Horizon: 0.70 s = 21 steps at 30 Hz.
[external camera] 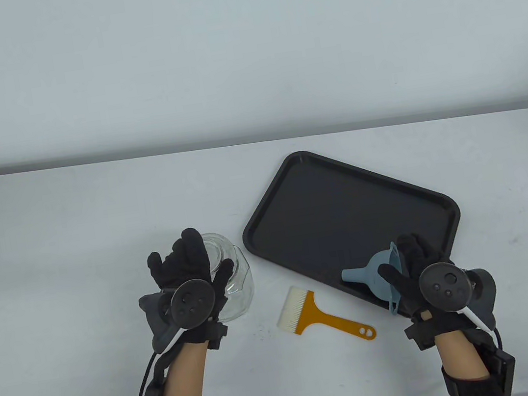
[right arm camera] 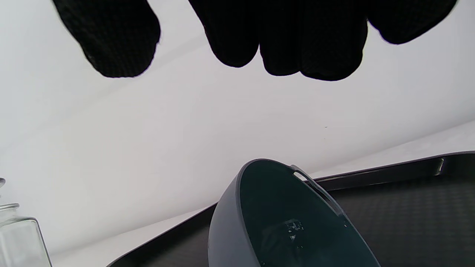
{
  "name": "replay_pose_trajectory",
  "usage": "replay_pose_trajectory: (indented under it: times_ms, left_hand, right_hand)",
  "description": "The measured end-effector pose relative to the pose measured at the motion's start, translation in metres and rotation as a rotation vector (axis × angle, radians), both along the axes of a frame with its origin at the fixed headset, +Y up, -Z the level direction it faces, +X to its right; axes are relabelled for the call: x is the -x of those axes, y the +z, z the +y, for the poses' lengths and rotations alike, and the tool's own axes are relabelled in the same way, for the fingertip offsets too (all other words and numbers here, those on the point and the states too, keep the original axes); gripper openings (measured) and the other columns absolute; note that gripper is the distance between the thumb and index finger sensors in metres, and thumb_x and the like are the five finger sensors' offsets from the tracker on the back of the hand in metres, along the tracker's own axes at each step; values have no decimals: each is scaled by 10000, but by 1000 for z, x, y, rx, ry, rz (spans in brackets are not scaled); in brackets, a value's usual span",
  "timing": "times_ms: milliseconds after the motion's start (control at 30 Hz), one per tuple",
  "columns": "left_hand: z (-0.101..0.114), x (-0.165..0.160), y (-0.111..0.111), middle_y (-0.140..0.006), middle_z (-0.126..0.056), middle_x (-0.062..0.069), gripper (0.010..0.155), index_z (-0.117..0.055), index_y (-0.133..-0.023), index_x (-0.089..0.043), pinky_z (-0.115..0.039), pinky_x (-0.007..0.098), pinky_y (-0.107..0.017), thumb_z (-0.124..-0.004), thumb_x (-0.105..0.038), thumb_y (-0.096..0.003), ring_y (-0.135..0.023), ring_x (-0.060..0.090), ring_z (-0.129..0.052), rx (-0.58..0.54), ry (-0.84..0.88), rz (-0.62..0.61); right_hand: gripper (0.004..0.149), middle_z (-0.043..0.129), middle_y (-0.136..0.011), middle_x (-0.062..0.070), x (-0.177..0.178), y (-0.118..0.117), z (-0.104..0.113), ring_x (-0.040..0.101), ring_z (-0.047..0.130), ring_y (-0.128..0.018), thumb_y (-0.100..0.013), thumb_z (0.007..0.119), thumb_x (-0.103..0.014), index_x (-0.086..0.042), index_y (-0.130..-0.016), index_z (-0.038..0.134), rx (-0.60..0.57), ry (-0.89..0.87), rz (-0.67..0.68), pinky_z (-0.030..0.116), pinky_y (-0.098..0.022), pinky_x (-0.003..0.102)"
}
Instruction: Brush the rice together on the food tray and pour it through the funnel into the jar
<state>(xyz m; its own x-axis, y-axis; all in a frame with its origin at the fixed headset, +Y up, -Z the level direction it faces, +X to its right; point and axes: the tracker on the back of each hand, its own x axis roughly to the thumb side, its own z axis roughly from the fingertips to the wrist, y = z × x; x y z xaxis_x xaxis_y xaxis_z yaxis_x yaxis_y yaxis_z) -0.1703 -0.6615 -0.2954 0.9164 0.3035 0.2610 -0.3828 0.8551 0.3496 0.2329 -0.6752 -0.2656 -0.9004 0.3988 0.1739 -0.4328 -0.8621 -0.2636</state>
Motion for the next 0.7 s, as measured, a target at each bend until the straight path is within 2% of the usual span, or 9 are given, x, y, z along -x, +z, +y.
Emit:
replay_pose_trajectory:
  times_ms: [300,700]
  left_hand:
    - [-4,-5,-5,-959,-616,472,865,-451,-1104,109,-282,853,-623,-760,-440,-512,-733,724,-701,53,-42,2]
    - [-5,-7,-5,-964,-606,476,860,-456,-1100,112,-282,855,-619,-755,-443,-514,-742,719,-702,63,-37,2]
  right_hand:
    - [684,617,-965,321,0,0,0,580,739,-799,-493,721,-474,27,-946,616,8,-2,1,560,-518,702]
    - [684,619,-964,323,1,-1,-1,578,732,-804,-494,720,-474,28,-946,617,14,0,3,560,-517,702]
